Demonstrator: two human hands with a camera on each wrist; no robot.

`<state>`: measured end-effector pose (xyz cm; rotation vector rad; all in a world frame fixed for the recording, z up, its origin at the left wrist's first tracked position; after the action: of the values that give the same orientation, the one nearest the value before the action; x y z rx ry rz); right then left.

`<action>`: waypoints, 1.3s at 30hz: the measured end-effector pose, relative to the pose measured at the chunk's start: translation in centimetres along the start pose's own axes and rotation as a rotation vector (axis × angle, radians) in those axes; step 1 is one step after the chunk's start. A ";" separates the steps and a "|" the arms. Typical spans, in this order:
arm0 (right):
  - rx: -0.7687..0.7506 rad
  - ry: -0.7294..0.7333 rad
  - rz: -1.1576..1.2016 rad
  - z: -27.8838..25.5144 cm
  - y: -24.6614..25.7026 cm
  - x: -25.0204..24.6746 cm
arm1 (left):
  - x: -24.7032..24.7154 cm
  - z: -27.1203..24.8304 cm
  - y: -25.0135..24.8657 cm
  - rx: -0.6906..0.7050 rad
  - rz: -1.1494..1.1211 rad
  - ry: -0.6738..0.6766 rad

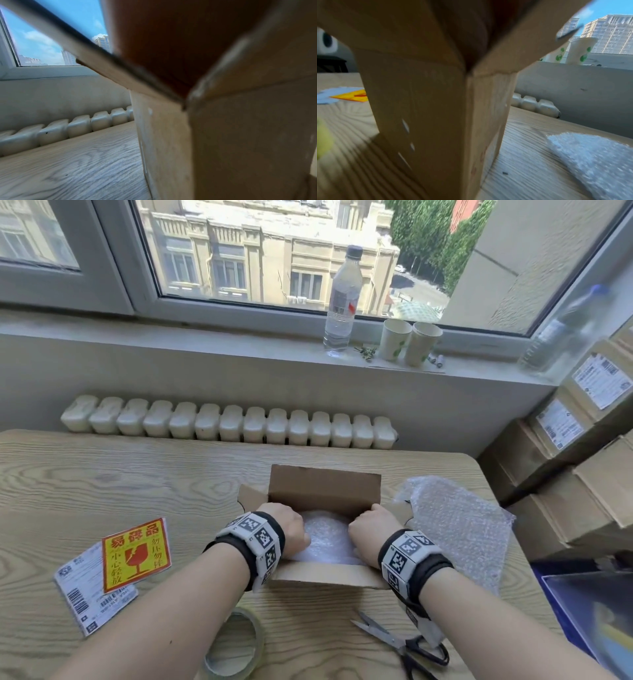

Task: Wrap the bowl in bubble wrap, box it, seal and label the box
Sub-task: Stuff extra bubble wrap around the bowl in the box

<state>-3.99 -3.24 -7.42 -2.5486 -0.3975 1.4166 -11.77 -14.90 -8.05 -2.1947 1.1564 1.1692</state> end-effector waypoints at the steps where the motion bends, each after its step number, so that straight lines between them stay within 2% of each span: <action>1: -0.007 0.018 0.009 -0.1 0.0 -0.1 | 0.0 0.0 -0.1 -0.010 -0.004 -0.003; 9: 0.017 0.103 0.146 -0.3 -0.3 -0.7 | 0.1 0.1 -0.5 -0.026 0.034 -0.046; 15: 0.038 0.199 0.165 0.4 -0.3 -0.9 | 0.0 0.5 -0.2 0.020 0.019 0.007; 19: 0.001 0.086 0.095 1.0 0.2 0.2 | 0.4 1.1 -0.2 0.061 0.077 -0.020; 22: 0.026 -0.015 0.100 1.6 0.4 1.4 | 1.0 1.4 -0.5 0.081 0.130 -0.071; 26: 0.056 -0.080 0.111 1.8 0.6 1.5 | 1.7 1.9 -0.6 0.076 0.159 -0.121; 33: 0.026 -0.059 0.068 0.7 0.4 1.1 | 1.4 0.7 -0.2 0.115 0.205 -0.190; 39: -0.032 -0.015 -0.101 -0.6 -0.3 0.6 | 0.2 -1.1 1.1 0.136 0.318 -0.147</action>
<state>-3.21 -2.80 -7.52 -2.5053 -0.5481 1.4056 -12.05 -16.29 -7.56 -1.8369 1.5096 1.3091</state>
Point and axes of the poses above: each hand's wrist, its own z-axis towards the middle knuckle, its own x-axis out of the palm, y = z × x, the point moved 4 cm from there along z, towards the middle knuckle, and after that the axes turned 1 degree about x, right-handed, at the moved point
